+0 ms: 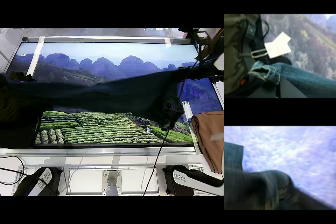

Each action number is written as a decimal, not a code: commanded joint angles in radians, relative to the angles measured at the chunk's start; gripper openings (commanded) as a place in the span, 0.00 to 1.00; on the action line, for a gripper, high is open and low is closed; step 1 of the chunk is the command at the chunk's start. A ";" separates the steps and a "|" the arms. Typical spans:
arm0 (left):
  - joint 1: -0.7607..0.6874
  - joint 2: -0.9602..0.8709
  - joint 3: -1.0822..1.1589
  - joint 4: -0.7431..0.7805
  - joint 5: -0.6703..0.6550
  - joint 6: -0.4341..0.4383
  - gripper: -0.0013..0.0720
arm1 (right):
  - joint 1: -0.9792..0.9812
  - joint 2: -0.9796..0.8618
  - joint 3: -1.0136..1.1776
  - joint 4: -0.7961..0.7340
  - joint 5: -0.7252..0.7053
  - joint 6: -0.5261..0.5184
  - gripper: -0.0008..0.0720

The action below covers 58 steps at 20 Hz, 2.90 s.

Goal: Fold the clothes and pants, and hang the long-sleeved shirts on hangers.

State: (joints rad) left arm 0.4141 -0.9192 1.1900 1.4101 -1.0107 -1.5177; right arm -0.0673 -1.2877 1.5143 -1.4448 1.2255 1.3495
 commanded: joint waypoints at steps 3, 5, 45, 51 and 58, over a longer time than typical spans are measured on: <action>0.001 0.001 -0.054 0.004 -0.035 0.000 0.03 | -0.036 -0.106 0.001 0.051 0.100 -0.003 0.85; 0.001 0.006 -0.054 0.004 -0.042 0.000 0.03 | -0.071 -0.078 -0.007 0.030 0.232 -0.056 0.79; 0.283 0.511 -0.739 0.152 -0.080 -0.135 0.03 | -0.783 0.461 -0.826 0.189 0.056 -0.473 0.08; 0.284 0.481 -0.772 0.152 0.079 -0.114 0.03 | -1.028 0.457 -0.853 0.111 0.039 -0.474 0.08; 0.283 0.426 -0.774 0.148 0.102 -0.113 0.03 | -1.080 0.456 -0.869 -0.026 0.045 -0.471 0.08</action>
State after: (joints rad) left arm 0.6968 -0.4652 0.4187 1.5551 -0.9276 -1.6318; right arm -1.1286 -0.8333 0.6590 -1.4265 1.2770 0.8780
